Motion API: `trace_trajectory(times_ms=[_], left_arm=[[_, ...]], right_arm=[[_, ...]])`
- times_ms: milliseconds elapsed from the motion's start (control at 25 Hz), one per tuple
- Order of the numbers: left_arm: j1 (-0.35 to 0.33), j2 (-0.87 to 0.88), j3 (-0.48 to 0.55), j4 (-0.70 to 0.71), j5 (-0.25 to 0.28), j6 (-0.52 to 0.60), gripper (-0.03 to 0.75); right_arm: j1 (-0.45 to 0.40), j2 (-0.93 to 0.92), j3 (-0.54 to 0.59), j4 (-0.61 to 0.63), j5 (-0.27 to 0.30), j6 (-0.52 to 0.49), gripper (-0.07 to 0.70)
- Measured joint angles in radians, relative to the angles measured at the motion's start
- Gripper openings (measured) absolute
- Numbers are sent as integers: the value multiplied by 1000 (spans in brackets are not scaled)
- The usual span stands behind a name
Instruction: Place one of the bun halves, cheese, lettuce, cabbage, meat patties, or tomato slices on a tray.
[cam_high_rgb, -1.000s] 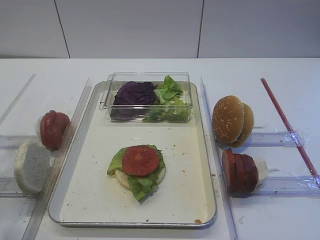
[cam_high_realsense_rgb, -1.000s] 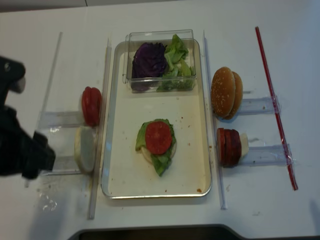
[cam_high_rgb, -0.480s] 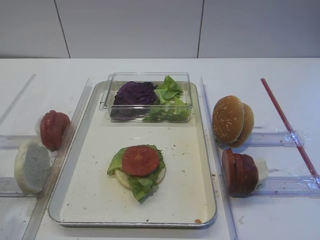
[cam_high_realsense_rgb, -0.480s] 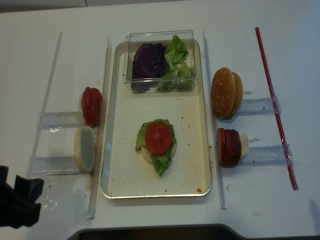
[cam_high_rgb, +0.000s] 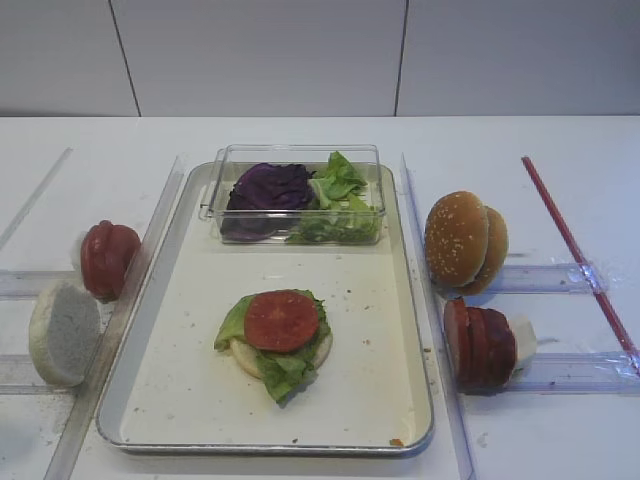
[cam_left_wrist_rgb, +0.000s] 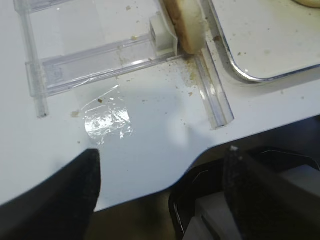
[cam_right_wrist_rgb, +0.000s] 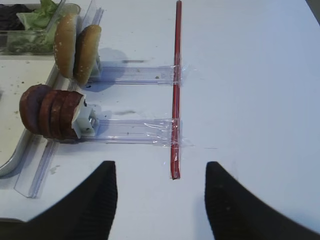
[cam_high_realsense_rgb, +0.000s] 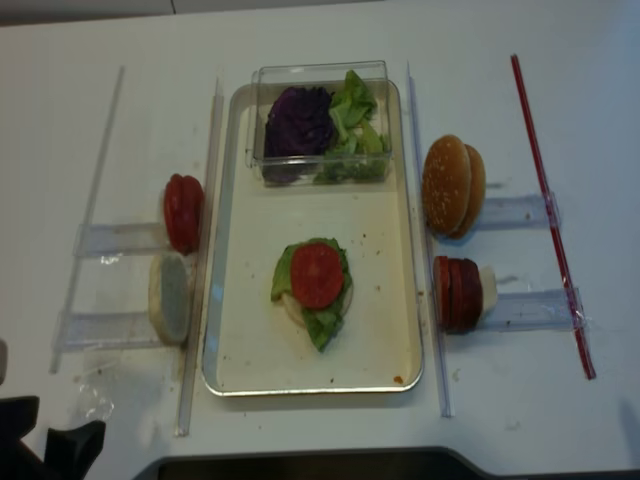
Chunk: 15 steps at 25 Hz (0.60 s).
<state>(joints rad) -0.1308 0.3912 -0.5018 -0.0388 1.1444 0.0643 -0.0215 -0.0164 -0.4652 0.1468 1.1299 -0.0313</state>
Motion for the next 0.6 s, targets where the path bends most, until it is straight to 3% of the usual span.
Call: trace_trajectory(times_ms=[600], left_arm=[[0, -226, 4, -1, 7, -2, 473]], right_arm=[[0, 0, 0, 0, 0, 1, 415]])
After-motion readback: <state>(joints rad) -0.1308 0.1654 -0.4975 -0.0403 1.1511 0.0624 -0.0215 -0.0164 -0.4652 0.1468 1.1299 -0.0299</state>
